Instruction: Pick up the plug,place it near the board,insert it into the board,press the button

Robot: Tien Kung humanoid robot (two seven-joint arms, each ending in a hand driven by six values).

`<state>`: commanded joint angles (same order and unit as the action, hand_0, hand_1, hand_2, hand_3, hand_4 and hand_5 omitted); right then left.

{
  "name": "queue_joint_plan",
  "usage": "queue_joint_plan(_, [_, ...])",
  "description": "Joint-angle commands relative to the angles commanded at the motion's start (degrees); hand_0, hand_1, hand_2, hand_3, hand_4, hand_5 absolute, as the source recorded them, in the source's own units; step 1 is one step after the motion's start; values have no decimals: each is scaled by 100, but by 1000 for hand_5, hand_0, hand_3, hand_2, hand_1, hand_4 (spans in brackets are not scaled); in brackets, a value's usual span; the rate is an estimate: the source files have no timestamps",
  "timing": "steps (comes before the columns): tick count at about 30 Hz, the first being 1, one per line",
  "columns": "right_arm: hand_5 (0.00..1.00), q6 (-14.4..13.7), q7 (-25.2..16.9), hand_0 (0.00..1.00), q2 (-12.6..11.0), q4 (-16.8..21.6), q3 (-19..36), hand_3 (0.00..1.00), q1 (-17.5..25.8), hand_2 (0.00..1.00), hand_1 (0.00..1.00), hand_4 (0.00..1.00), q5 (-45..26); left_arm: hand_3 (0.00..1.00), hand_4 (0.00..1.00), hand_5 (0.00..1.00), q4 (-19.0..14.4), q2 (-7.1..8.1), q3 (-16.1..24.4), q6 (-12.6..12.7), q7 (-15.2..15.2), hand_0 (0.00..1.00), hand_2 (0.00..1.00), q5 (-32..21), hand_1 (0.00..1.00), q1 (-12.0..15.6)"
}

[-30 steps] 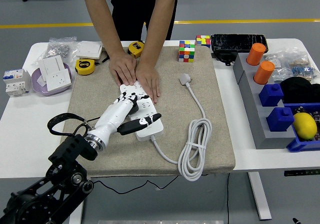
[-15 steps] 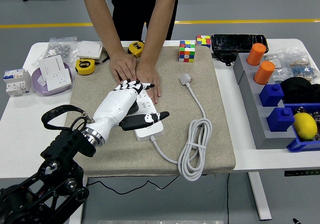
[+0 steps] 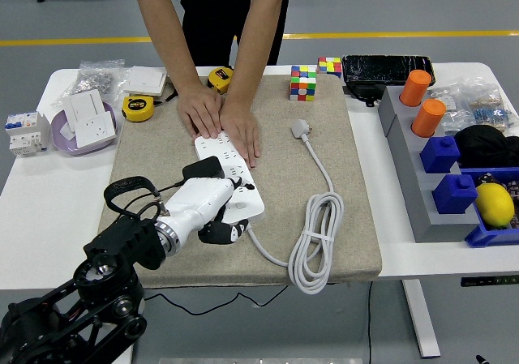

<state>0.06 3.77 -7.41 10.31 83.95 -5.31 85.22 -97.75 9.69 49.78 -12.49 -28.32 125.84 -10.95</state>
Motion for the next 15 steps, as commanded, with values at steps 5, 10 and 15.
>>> queue_joint_plan(5, [998, -5, -6, 905, 1, 0, -46, 770, -12, 743, 764, 998, -32, 926, 500, 2, 412, -81, -87, 18, 35, 163, 149, 20, 52, -77])
queue_joint_plan(10, [998, -3, 3, 906, -5, 0, -29, 770, 0, 743, 764, 998, -7, 925, 520, 2, 662, -141, -83, 30, 65, 161, 149, 81, 51, -88])
queue_joint_plan(15, [998, -3, 2, 906, -5, 0, -35, 770, 7, 743, 764, 998, -8, 925, 520, 2, 648, -113, -61, -21, 65, 161, 149, 67, 51, -76])
